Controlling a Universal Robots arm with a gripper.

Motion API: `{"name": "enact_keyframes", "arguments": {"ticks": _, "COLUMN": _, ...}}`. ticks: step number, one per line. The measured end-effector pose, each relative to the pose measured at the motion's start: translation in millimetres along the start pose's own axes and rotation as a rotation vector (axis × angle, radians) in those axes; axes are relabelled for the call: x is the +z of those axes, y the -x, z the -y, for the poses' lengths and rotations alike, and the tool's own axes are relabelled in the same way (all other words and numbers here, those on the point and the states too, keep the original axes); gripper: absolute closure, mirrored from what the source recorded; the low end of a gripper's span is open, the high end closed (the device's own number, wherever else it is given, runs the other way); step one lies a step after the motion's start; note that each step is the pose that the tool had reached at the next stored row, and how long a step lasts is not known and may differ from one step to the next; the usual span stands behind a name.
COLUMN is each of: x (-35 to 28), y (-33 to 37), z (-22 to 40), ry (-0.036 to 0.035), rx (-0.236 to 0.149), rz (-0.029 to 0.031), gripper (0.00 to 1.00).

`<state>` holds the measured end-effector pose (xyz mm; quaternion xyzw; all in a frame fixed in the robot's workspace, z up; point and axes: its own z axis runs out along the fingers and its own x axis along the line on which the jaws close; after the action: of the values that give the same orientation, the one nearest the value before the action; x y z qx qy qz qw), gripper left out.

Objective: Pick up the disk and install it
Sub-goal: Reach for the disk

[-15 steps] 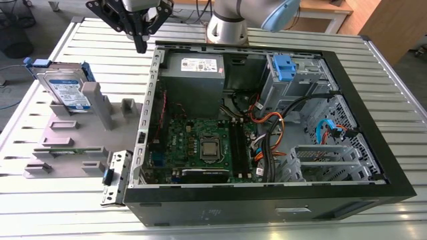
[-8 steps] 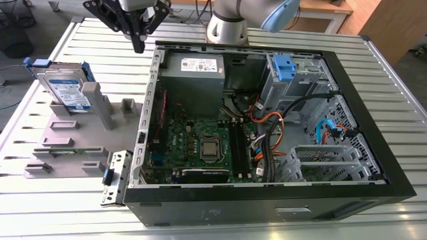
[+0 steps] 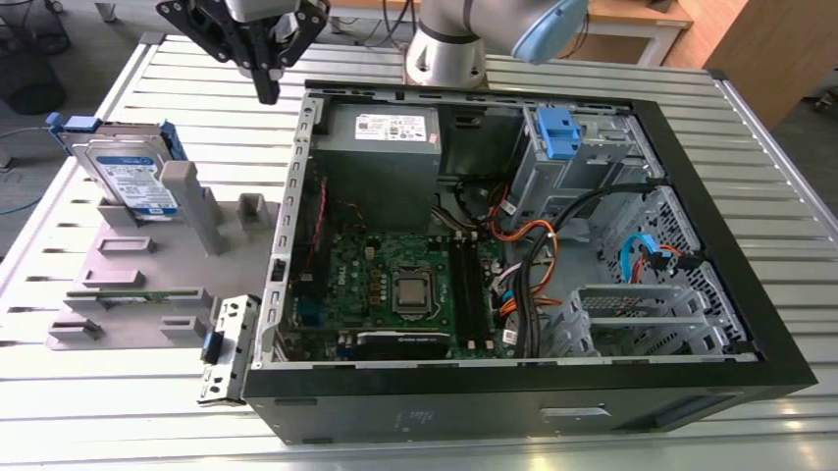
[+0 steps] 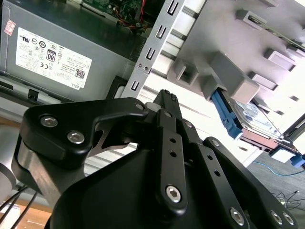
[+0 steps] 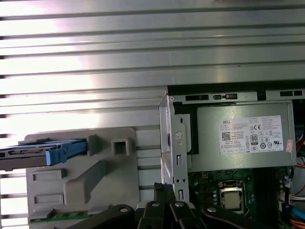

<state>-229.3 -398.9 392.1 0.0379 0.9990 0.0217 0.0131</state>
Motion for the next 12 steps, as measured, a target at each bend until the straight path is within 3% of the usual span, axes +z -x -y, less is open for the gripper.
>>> {"name": "enact_keyframes", "arguments": {"ticks": 12, "x": -0.1, "y": -5.7, "z": 0.4, "ry": 0.0000, "rx": 0.000, "rz": 0.0000, "gripper": 0.89}}
